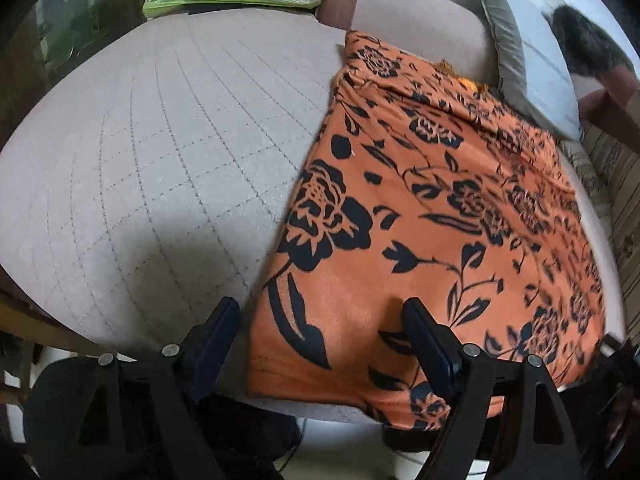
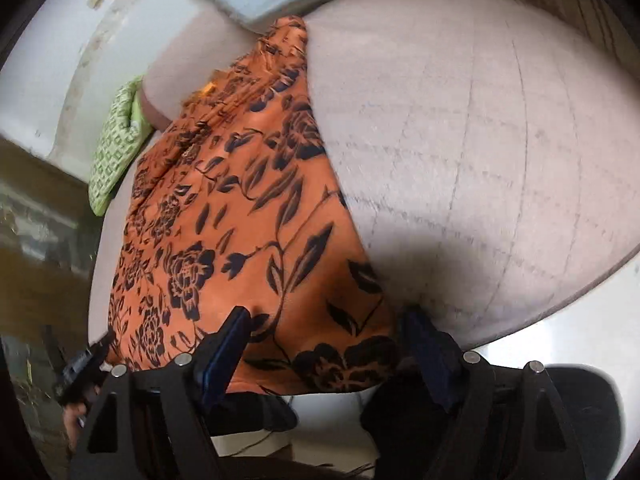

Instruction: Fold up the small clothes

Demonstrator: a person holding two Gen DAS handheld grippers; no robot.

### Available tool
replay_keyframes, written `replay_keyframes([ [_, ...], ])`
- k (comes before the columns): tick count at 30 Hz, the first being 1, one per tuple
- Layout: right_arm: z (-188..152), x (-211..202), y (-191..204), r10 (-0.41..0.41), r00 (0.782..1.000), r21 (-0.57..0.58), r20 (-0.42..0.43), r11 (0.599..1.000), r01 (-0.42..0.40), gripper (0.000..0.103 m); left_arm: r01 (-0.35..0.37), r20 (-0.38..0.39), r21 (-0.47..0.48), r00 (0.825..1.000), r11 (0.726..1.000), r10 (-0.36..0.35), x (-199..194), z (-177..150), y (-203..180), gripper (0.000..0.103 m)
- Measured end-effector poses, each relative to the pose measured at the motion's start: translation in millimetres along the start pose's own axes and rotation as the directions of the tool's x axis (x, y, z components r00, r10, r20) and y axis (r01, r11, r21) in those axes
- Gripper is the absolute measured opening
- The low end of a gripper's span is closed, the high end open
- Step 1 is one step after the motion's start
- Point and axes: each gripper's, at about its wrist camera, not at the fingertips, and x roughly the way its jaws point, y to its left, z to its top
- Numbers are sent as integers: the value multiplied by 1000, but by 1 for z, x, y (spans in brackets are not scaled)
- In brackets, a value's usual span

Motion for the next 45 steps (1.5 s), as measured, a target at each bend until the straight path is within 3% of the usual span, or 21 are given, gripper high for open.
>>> replay_keyframes([
  [1,-1,-3,1,32,1000,-1,0,1000,-32,75,-44,1,13,999,999,44,2,0,-1,39],
  [3,0,-4,-2,49,999,14,-6,999,-49,20,-37,10,25,999,999,37,0,-3,-1,25],
  [6,-1,-2,-18,32,999,92,-11,995,-31,21,-20,11,8,1000,1000,19,-1,-3,0,26],
  [7,-1,-3,-18,33,999,94,-11,995,-31,22,-10,14,1,1000,1000,10,-1,-2,1,37],
  [8,1,-4,-13,29,1000,80,-12,996,-28,25,11,12,0,1000,1000,-11,-2,-4,1,62],
  [10,1,-4,-5,76,997,47,-15,996,-75,57,30,-6,11,1000,999,-30,-3,-9,0,82],
  [11,1,-3,-2,98,995,35,-20,995,-97,74,6,-7,30,1000,1000,-6,-2,-10,-4,75],
  [12,2,-2,1,75,997,22,-30,997,-74,74,-22,4,56,1000,998,21,-2,-12,-8,58],
  [13,2,-1,3,62,997,17,-34,998,-62,73,-30,15,59,999,998,29,-4,-12,-9,26],
  [14,4,1,4,59,998,20,-31,998,-58,62,-13,15,49,1000,999,12,-6,-11,-7,6],
  [15,5,1,2,81,996,35,-37,996,-80,16,28,3,27,1000,999,-28,-7,-9,-2,6],
  [16,5,0,-3,133,990,77,-46,989,-129,5,49,1,4,999,999,-49,-10,-8,2,6],
  [22,11,-44,-8,215,973,105,85,969,-223,5,150,110,-18,983,989,-147,-56,-2,9,6],
  [25,14,-45,-15,185,979,113,82,974,-194,5,166,19,-111,986,980,-165,-37,-2,18,6],
  [28,8,-27,-25,173,985,164,30,971,-175,5,96,-93,-175,989,980,-113,-2,-12,26,7],
  [34,10,-14,-30,178,984,184,9,967,-177,13,75,-88,-127,992,989,-87,-5,-4,18,27],
  [36,14,-11,-31,181,983,184,2,967,-178,23,74,-88,-127,992,989,-85,-4,-3,17,27],
  [37,14,-8,-29,190,982,175,-18,967,-184,22,56,-83,-106,994,993,-65,-5,-2,14,7],
  [39,16,-4,-21,204,977,145,-67,970,-193,18,94,-63,-86,993,992,-100,-13,-4,15,5],
  [41,18,-9,-14,250,965,132,-74,962,-239,6,108,-22,-71,994,992,-110,-28,-1,18,5],
  [45,39,-32,-2,408,913,151,-10,903,-402,6,211,79,-55,975,976,-207,-68,34,17,5],
])
